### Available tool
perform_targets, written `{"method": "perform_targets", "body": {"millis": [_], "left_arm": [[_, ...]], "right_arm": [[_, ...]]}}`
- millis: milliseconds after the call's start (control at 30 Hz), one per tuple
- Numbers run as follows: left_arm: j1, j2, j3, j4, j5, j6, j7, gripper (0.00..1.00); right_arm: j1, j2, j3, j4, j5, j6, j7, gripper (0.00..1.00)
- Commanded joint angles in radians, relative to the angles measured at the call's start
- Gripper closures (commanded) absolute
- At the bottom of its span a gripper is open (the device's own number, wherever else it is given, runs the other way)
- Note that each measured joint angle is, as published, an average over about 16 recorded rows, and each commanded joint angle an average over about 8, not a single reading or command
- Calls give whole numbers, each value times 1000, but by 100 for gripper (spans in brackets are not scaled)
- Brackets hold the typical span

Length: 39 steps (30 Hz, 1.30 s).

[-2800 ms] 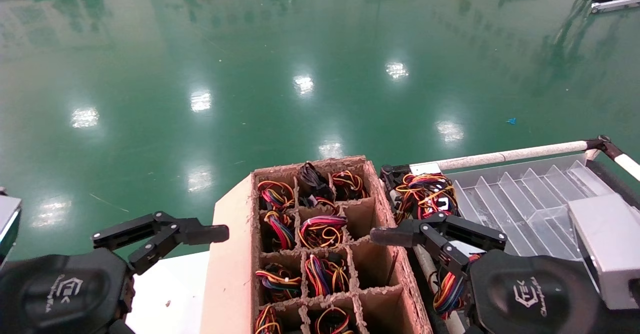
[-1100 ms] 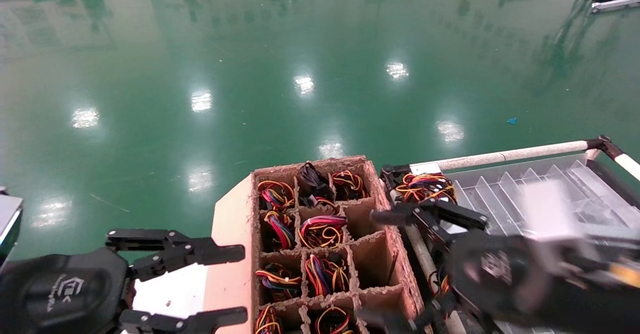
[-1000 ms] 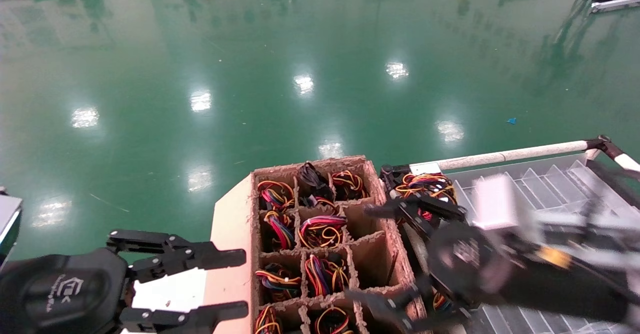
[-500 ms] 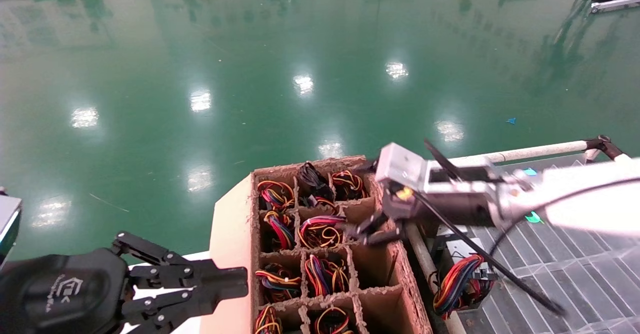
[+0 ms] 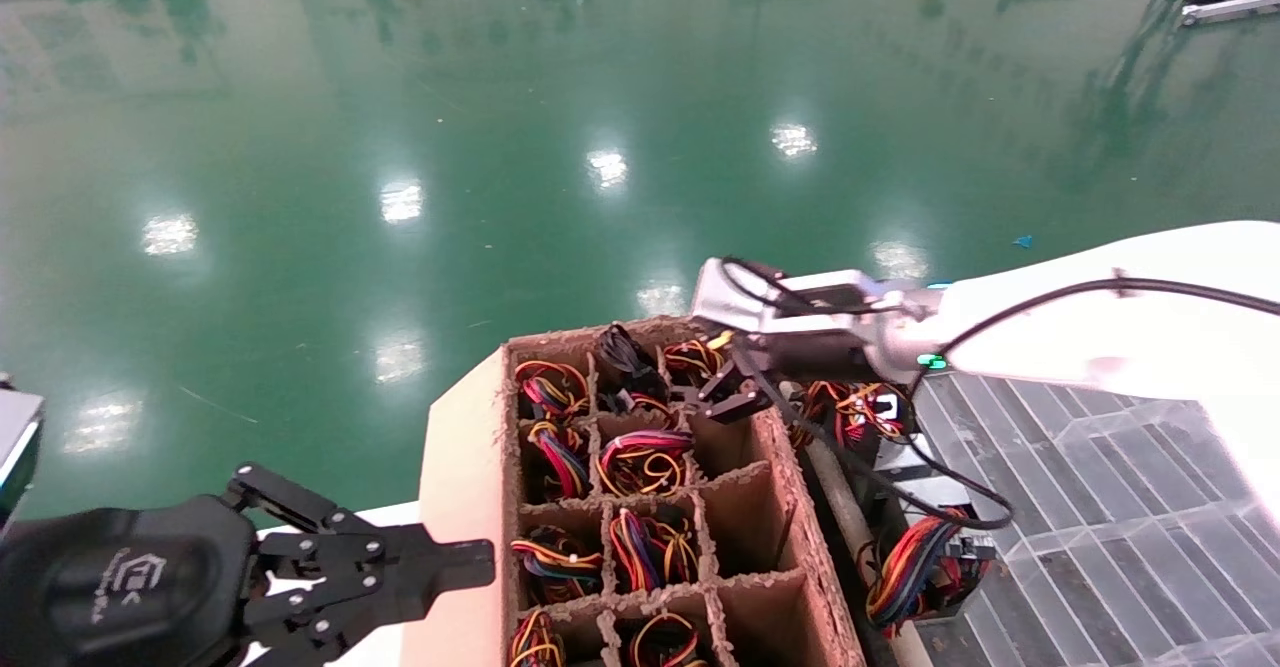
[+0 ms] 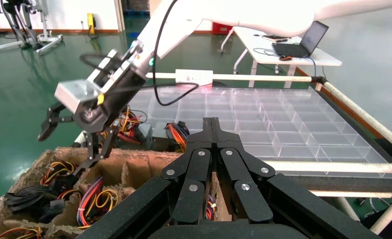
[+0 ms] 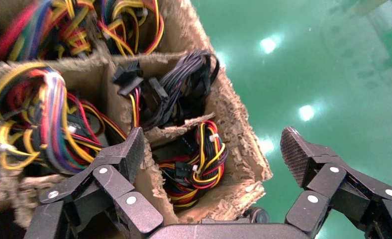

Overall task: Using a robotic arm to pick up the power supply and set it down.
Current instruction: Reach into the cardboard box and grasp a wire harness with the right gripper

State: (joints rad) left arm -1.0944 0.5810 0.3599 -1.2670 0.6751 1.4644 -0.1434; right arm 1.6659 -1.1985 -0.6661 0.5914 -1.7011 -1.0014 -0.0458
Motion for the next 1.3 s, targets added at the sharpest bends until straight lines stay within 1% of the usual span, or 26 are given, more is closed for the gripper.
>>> {"method": "perform_targets", "body": {"millis": [33,100,233,433,733,833,867,900,1067,1133,1167,1300], "left_arm": [[0,0,0,0,0,0,0,86],[0,0,0,0,0,0,0,85],[0,0,0,0,0,0,0,81],[0,0,0,0,0,0,0,75],[0,0,0,0,0,0,0,77],[0,0,0,0,0,0,0,74],[0,0,0,0,0,0,0,71],[0,0,0,0,0,0,0,63],[0,0,0,0,0,0,0,16],[0,0,0,0,0,0,0,2],[0,0,0,0,0,0,0,0],[0,0,0,0,0,0,0,0]], "right_arm": [[16,-30,-7,-53,-14,21,-27,96],[29,-56,-12,-104,-24,43,-55,100],[52,-97,-17,-192,-35,80,-105,100],[76,-132,-19,-290,-33,104,-154,100],[86,-149,-27,-359,-18,113,-191,100],[86,-152,-33,-368,-14,116,-194,100],[85,-153,-35,-371,-12,116,-194,100],[85,-153,-37,-373,-11,116,-194,100],[84,-156,-50,-376,-1,113,-185,100],[84,-156,-56,-375,3,109,-180,100],[84,-156,-59,-374,5,107,-177,100],[88,-155,-71,-371,13,99,-167,100]]}}
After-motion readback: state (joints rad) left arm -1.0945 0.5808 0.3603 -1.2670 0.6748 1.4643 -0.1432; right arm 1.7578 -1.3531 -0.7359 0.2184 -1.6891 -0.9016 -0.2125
